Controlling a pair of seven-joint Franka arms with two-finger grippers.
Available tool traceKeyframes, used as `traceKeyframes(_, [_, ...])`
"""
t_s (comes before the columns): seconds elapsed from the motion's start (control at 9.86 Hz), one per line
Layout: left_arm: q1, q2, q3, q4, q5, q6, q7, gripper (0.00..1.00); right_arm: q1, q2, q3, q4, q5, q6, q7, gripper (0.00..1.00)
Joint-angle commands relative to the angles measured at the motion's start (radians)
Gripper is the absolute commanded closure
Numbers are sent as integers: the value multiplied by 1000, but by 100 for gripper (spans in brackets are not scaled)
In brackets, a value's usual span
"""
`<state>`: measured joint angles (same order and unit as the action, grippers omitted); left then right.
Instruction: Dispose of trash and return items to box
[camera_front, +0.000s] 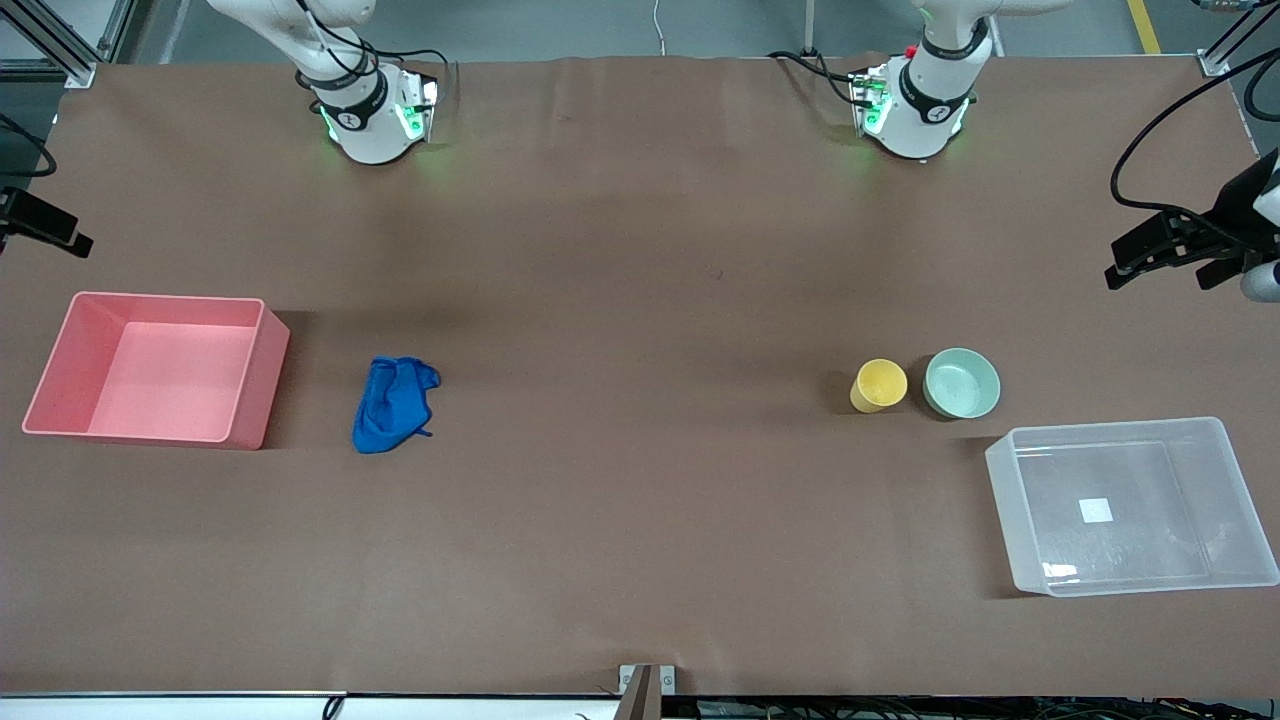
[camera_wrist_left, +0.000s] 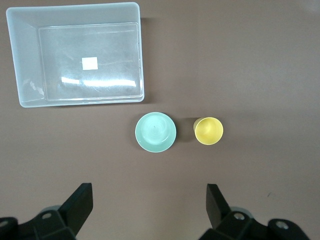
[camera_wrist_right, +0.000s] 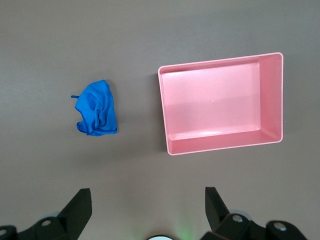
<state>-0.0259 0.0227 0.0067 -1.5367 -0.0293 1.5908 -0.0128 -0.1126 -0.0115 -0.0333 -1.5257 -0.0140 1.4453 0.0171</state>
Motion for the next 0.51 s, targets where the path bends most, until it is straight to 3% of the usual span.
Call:
traceKeyframes(0.0, [3,9,-2,-19,17,8,13,0,1,-13,-4,-2,14,-8,-6,0])
traceKeyframes(0.41, [3,22,1,-11,11,12,11,0,1,-13,-4,-2,14,-11,-6,0])
